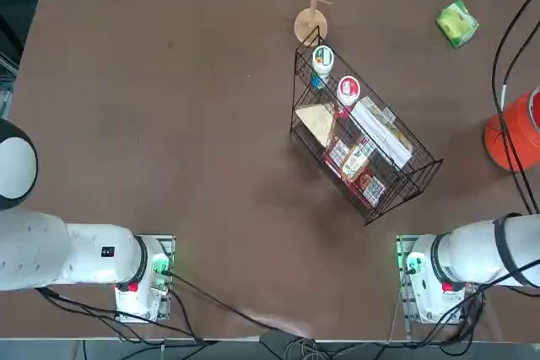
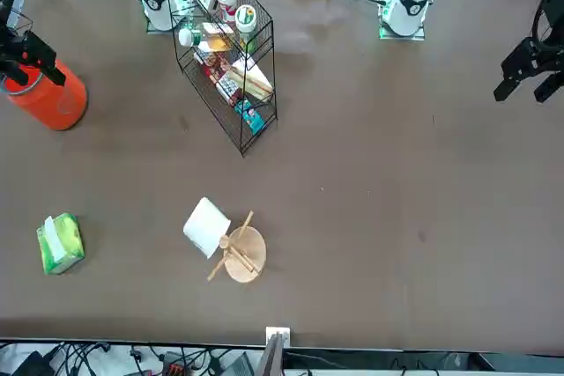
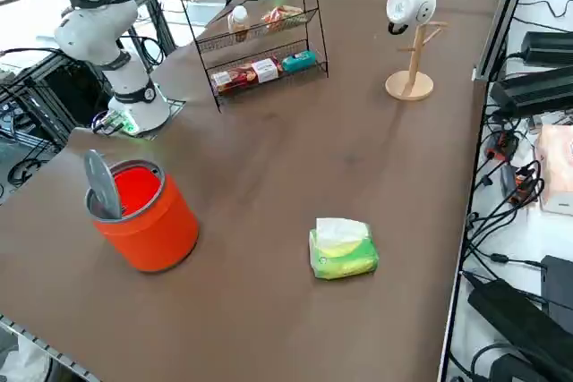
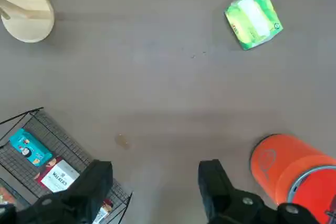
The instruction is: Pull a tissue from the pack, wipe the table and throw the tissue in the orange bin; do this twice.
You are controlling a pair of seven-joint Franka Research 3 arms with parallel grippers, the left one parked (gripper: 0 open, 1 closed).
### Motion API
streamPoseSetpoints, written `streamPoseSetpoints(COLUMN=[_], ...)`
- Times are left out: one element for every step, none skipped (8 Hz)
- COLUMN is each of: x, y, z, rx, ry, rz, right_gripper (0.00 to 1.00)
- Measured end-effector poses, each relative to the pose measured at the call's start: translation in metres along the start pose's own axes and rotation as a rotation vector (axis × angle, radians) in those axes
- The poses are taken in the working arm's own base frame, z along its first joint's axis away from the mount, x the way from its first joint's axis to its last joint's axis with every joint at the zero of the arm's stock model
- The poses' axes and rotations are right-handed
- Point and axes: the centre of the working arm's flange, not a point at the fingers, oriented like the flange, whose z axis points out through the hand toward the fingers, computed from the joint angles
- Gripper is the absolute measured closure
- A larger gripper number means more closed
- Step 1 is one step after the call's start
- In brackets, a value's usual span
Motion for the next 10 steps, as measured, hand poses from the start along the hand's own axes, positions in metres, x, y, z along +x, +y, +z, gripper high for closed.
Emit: streamPoseSetpoints(x=[0.000, 0.002, 0.008, 0.021, 0.039, 0.058, 0.077, 0.094, 0.107, 0.118], y=[0.000, 0.002, 0.004, 0.007, 0.010, 0.018, 0.026, 0.033, 0.042, 0.055], z=[0.000, 0.001, 0.009, 0.024, 0.047, 0.077, 0.107, 0.136, 0.163, 0.186], rx=[-0.002, -0.018, -0.048, -0.071, -0.094, -0.126, -0.173, -0.227, -0.267, -0.292], ry=[0.001, 0.001, 0.000, 0.003, 0.002, -0.005, -0.016, -0.027, -0.039, -0.042], rz=[0.000, -0.002, -0.029, -0.093, -0.162, -0.230, -0.310, -0.394, -0.462, -0.529], right_gripper=[0.00, 0.00, 0.00, 0.00, 0.00, 0.00, 0.00, 0.00, 0.00, 0.00])
